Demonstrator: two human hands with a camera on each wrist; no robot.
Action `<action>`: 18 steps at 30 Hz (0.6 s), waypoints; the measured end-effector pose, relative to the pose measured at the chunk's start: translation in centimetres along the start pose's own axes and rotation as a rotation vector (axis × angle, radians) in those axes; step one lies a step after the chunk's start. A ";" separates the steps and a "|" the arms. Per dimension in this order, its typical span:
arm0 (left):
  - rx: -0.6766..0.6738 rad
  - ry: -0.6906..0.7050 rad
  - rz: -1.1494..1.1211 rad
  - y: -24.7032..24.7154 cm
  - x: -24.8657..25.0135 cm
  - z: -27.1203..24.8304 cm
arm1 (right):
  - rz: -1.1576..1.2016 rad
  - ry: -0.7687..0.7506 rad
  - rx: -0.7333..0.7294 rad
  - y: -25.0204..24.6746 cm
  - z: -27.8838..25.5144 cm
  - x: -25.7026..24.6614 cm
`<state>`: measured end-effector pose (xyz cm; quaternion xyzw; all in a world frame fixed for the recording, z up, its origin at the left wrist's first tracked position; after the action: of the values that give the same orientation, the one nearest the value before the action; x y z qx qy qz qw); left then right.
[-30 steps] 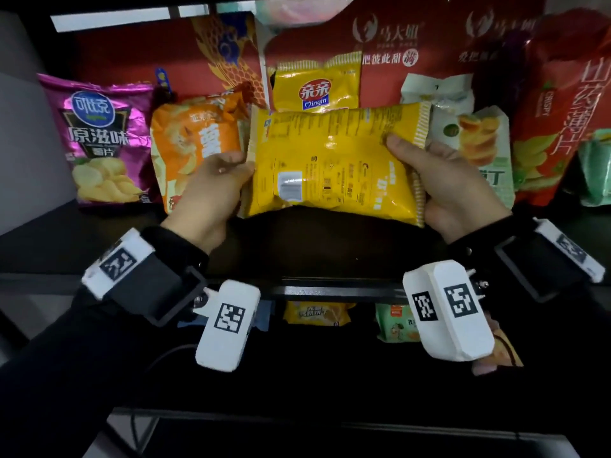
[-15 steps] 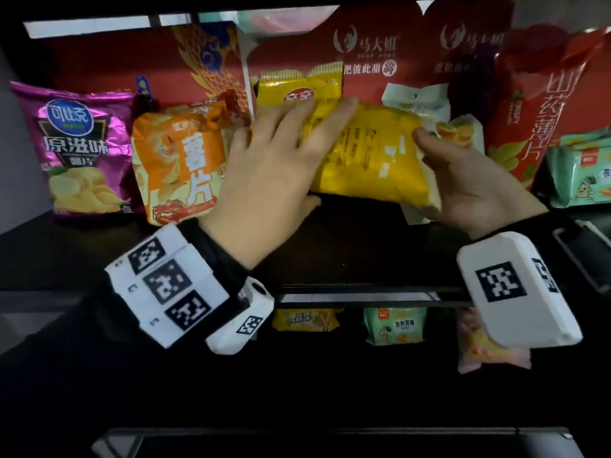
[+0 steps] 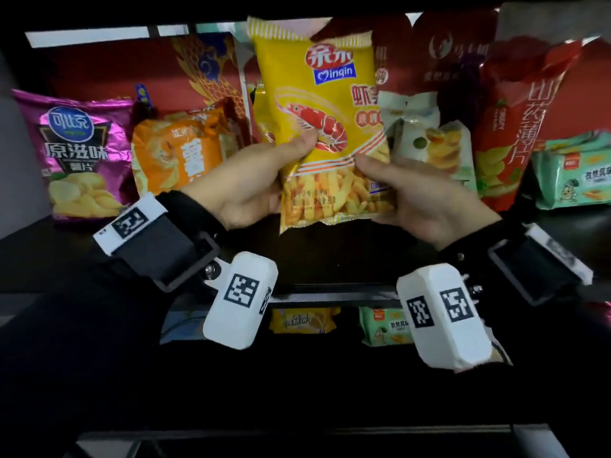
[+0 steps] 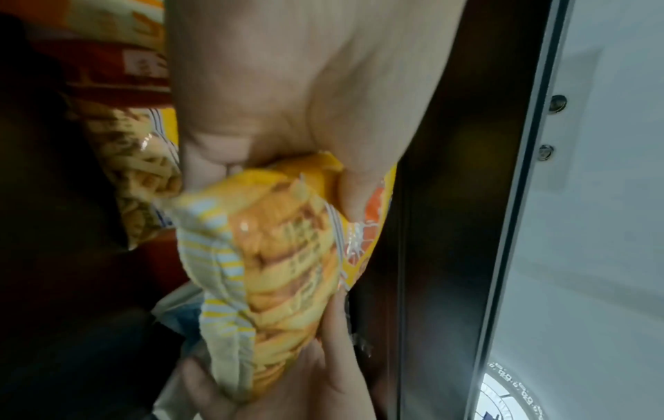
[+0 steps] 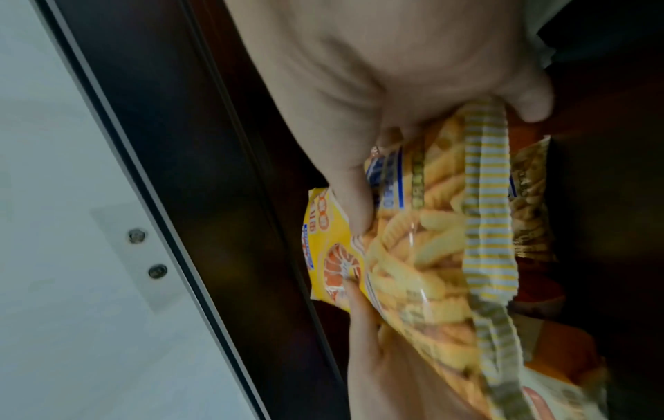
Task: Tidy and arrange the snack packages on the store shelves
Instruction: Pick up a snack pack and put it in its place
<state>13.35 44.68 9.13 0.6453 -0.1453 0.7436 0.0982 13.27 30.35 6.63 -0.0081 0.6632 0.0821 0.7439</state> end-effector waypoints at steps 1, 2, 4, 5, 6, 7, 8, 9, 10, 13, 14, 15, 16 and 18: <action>-0.046 -0.017 0.017 0.5 -0.5 -0.1 | 0.030 -0.023 0.045 -0.3 0.0 0.0; -0.071 -0.011 0.049 0.9 -0.8 -0.2 | 0.055 -0.047 0.080 -0.6 -0.1 0.0; -0.050 0.051 0.107 0.9 -0.8 -0.3 | 0.062 -0.077 0.125 -0.8 -0.2 0.2; -0.030 0.080 0.114 0.8 -0.8 -0.3 | 0.051 -0.082 0.129 -0.8 -0.2 0.3; -0.016 0.097 0.110 0.5 -0.8 -0.2 | 0.038 -0.076 0.110 -0.7 -0.2 0.3; -0.012 0.103 0.104 0.4 -0.9 -0.2 | 0.029 -0.054 0.067 -0.2 -0.1 0.5; -0.017 0.101 0.093 0.3 -1.1 -0.1 | 0.028 -0.025 0.014 0.3 -0.1 0.6; -0.027 0.089 0.072 0.3 -1.4 -0.1 | 0.037 -0.005 -0.027 0.7 -0.1 0.6; -0.043 0.072 0.049 0.4 -1.7 -0.1 | 0.047 -0.005 -0.039 0.9 -0.2 0.5; -0.100 0.026 0.056 0.8 -2.3 -0.2 | 0.073 -0.052 0.035 0.2 -0.1 0.1; -0.117 0.021 0.079 0.8 -2.1 -0.3 | 0.068 -0.064 0.050 0.0 -0.1 0.2; -0.110 0.029 0.093 0.7 -1.6 -0.2 | 0.048 -0.071 0.059 -0.1 -0.1 0.4; -0.079 0.048 0.079 0.3 -0.8 0.1 | 0.022 -0.068 0.063 -0.1 -0.1 0.6; -0.015 0.084 -0.027 -0.4 0.9 0.6 | -0.007 -0.047 0.042 0.2 -0.2 1.2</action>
<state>13.94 44.85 10.11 0.6145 -0.1379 0.7676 0.1189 13.19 30.66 5.43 0.0071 0.6472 0.0657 0.7595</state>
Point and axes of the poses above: each hand's wrist, its own z-axis towards the middle knuckle, its own y-axis out of the palm, x = y × z, the point moved 10 cm from there along z, towards the middle knuckle, and after that the axes turned 2 degrees about z, right-handed, at the moved point
